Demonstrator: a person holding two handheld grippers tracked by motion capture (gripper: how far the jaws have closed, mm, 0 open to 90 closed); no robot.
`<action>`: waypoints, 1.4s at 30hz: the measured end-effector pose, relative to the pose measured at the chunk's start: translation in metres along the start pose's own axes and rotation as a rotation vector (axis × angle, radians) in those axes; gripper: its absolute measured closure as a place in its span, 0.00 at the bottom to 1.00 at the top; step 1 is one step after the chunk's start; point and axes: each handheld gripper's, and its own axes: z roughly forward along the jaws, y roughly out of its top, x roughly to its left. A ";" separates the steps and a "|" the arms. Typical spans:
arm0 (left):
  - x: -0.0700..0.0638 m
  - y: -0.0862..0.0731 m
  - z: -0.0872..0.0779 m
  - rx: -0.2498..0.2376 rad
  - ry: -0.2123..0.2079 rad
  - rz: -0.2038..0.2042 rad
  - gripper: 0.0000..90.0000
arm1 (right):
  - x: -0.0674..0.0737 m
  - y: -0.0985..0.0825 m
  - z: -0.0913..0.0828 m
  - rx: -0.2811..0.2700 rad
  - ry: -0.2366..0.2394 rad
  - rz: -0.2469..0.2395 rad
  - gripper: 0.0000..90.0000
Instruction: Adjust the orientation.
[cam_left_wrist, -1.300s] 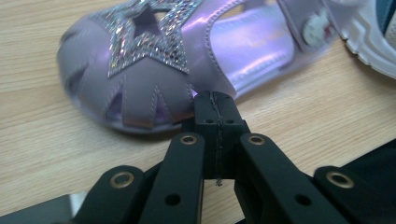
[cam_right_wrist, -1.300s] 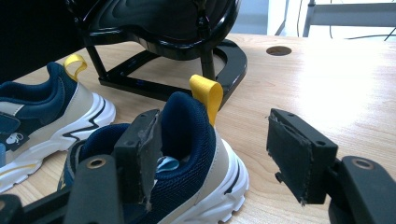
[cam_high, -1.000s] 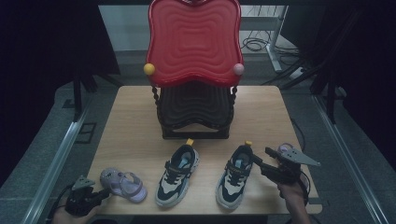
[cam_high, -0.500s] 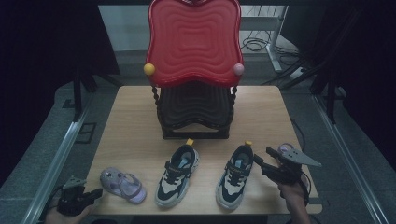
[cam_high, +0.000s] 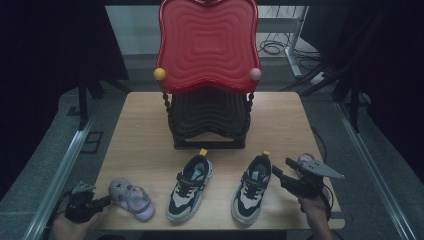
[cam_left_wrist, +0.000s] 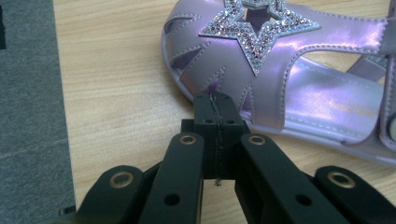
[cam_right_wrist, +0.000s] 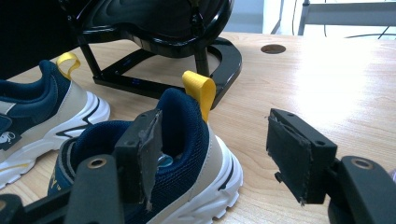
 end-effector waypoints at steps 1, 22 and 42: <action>0.000 0.001 0.000 0.001 0.000 -0.001 1.00 | 0.000 0.000 0.000 0.001 0.001 0.001 0.41; 0.003 0.027 0.012 0.031 -0.001 0.044 1.00 | 0.001 -0.001 0.001 0.008 0.000 -0.002 0.41; 0.003 0.060 0.029 0.044 0.001 0.114 1.00 | 0.001 -0.002 0.002 0.011 -0.007 -0.005 0.41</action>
